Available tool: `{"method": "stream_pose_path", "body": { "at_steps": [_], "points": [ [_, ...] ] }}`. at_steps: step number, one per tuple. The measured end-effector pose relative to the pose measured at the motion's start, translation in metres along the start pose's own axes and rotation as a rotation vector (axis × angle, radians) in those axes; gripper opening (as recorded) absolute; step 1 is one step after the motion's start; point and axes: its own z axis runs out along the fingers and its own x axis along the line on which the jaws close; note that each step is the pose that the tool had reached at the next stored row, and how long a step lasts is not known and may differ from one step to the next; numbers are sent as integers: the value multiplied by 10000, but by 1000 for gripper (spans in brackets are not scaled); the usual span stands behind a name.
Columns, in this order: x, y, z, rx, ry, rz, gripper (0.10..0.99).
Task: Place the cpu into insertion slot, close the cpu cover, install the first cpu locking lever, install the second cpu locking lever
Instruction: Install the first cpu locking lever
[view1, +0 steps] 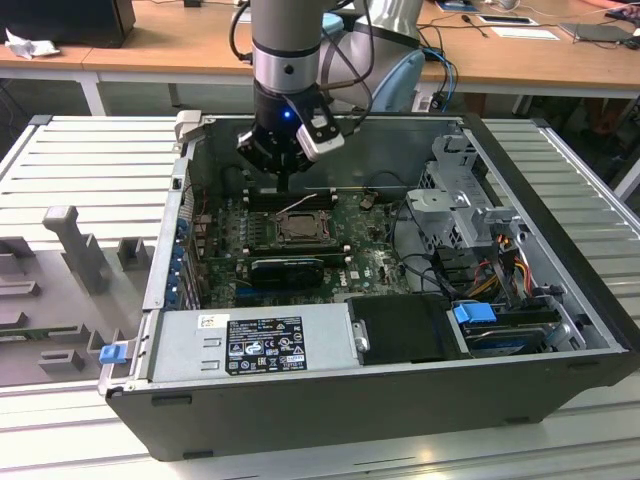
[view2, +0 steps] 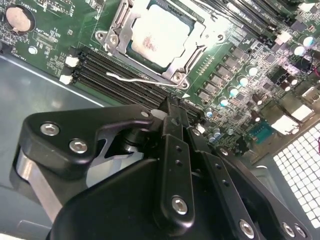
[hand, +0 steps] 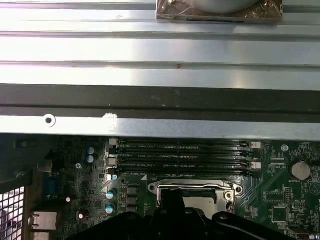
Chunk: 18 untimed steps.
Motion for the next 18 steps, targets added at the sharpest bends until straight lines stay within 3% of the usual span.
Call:
{"method": "stream_pose_path", "body": {
  "at_steps": [2, 5, 11, 14, 18],
  "points": [
    [-1, -1, 6, -35, 2, -3, 106],
    [-7, -2, 27, -218, -5, -5, 106],
    [-91, 0, 147, -203, 19, -209, 106],
    [-226, 24, 202, -204, 21, -239, 106],
    [-245, 55, 232, -212, 37, -419, 106]
  ]
}}
